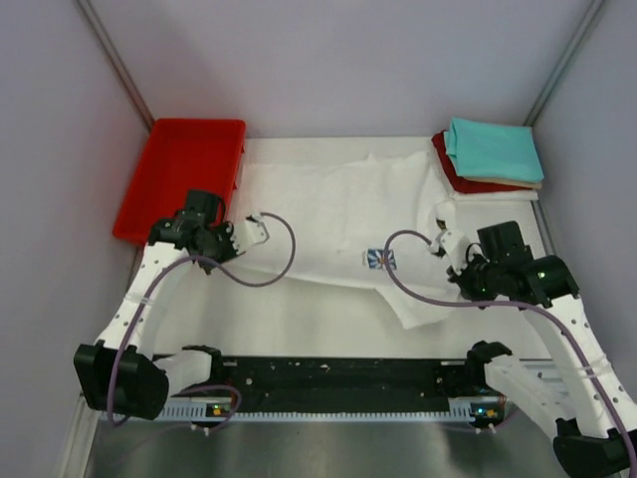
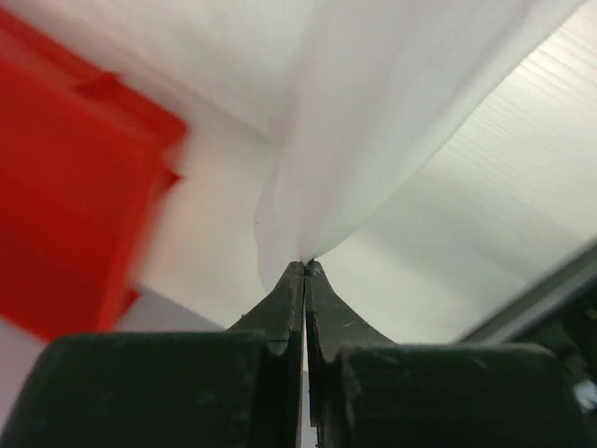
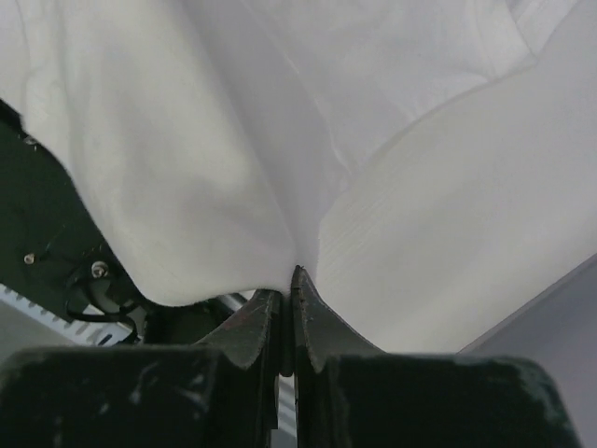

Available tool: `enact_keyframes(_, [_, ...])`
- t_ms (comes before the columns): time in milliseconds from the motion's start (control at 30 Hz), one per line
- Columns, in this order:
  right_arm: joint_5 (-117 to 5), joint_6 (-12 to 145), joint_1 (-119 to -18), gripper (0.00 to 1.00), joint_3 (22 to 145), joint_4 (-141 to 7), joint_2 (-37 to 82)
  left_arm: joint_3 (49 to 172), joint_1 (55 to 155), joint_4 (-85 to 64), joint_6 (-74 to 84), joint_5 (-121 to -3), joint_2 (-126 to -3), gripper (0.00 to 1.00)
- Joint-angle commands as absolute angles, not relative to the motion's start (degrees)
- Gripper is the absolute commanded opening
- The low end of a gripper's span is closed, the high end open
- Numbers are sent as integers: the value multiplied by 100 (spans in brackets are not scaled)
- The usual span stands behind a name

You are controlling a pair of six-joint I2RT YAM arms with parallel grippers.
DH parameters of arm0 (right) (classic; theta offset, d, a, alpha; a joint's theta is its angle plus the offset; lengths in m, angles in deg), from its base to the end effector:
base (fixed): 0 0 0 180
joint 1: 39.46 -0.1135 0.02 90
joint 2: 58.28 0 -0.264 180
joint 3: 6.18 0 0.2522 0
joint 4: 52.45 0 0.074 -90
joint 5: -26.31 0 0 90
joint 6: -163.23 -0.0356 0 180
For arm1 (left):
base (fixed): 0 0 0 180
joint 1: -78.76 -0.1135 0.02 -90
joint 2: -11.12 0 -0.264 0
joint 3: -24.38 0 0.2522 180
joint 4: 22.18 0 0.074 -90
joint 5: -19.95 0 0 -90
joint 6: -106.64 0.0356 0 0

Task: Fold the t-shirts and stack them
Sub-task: Flatten out the tshirt, then fold the flattened tshirt in 1/3 of the way

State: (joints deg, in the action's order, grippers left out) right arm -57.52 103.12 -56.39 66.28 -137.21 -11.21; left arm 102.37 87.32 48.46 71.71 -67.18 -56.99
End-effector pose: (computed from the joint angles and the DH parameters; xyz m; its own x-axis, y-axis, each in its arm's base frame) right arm 0.1173 0.0397 0.3208 -0.5433 -0.6833 -0.4878 -0.7066 0.6859 -0.1737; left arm 0.2208 -0.0350 0.3061 -0.3523 0.8811 -0.3155 0.8064 0.4569 0.3755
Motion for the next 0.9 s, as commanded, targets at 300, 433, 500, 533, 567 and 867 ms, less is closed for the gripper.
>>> enact_keyframes(300, [-5657, 10760, -6416, 0, 6304, -15570, -1364, 8613, 8693, 6709, 7439, -6443, -5233, 0])
enact_keyframes(433, [-5614, 10759, -6425, 0, 6366, -14288, -916, 8779, 8676, 6024, 6851, -6566, -5724, 0])
enact_keyframes(500, [-5753, 10873, -6425, 0, 6261, -13603, -732, 8876, 8658, 5734, 6613, -6636, -6005, 0])
enact_keyframes(533, [-5850, 10978, -6425, 0, 6182, -13399, -583, 8885, 8650, 5593, 6534, -6671, -6146, 0])
enact_keyframes(567, [-5981, 11049, -6434, 0, 6103, -13197, -433, 8877, 8650, 5522, 6507, -6715, -6269, 0])
enact_keyframes(867, [-6826, 11287, -6425, 0, 5786, -11861, 737, 8727, 8650, 4705, 6235, -6900, -6859, 0])
